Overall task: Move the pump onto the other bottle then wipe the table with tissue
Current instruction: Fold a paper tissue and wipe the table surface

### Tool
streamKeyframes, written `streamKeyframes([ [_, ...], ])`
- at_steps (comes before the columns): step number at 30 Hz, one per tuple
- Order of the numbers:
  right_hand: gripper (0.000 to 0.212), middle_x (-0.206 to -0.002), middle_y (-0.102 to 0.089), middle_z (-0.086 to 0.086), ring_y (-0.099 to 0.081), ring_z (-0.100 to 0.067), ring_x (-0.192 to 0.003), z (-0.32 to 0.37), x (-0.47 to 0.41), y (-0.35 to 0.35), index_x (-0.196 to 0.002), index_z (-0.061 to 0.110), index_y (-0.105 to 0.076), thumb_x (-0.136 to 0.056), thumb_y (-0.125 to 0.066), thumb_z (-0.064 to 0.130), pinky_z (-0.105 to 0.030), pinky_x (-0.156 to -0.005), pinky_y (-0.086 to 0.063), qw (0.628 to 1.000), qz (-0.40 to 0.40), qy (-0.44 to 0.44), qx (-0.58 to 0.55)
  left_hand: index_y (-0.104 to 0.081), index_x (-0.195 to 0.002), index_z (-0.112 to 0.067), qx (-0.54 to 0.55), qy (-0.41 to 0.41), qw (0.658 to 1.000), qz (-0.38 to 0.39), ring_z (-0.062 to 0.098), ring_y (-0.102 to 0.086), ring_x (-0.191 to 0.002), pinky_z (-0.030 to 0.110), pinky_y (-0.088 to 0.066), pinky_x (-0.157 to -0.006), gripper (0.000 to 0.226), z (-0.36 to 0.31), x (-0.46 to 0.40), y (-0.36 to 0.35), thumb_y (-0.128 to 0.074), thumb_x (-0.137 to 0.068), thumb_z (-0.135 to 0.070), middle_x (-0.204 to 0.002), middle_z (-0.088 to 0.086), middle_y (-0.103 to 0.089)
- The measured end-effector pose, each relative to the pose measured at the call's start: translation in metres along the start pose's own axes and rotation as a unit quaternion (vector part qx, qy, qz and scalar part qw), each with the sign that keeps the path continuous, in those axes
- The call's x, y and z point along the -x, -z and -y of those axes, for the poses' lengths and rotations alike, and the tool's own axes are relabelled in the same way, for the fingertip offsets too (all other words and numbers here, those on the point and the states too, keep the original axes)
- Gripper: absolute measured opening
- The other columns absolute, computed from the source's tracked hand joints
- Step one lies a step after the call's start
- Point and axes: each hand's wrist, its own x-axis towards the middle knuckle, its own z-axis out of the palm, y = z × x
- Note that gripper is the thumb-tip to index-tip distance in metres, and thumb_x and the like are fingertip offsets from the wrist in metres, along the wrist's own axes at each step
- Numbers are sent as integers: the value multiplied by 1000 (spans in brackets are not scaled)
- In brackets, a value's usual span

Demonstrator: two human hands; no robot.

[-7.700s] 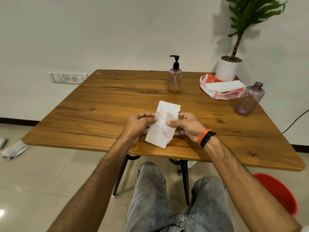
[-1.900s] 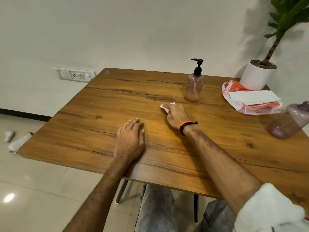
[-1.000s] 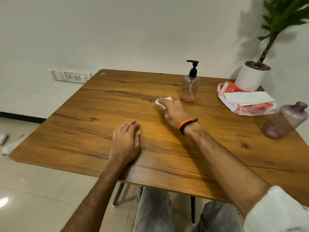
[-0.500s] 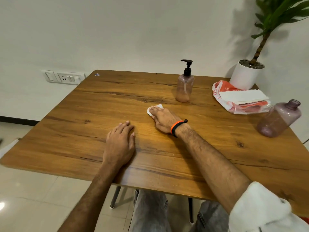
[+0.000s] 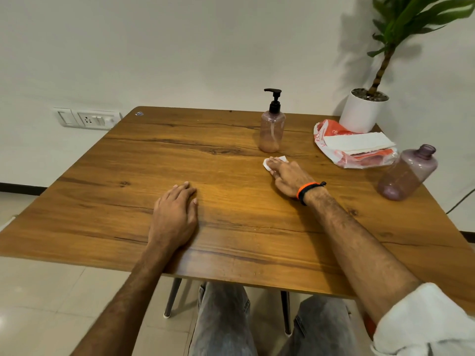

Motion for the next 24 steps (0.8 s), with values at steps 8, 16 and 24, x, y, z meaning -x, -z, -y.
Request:
streamKeyframes([
  [8,47,-157,-28,-1,-23,-16,-145,-9,25,3,-147,15,-34,-101,-37,17,-29,-120,-16,1000,5,-2,1,-51,-138,-16,0,2,1000,5,23,-34,-141,47,-24,-115,55,-1,-1,1,-32,-93,-42,-150,4,-43],
  [16,46,-156,-27,1,-21,-13,-145,0,71,5,-148,17,-33,-102,-36,19,-18,-114,-8,1000,1,15,-16,-50,-138,-17,-18,3,1000,2,24,-34,-141,48,-25,-115,41,-1,-2,-1,-42,-100,-32,-151,4,-43],
  [24,45,-156,-27,2,-20,-10,-145,13,104,3,-148,17,-33,-103,-35,18,-15,-112,-6,999,2,18,-26,-48,-140,-15,-19,-1,1000,18,24,-31,-143,47,-22,-115,43,-4,3,1,-40,-101,-31,-153,5,-40],
])
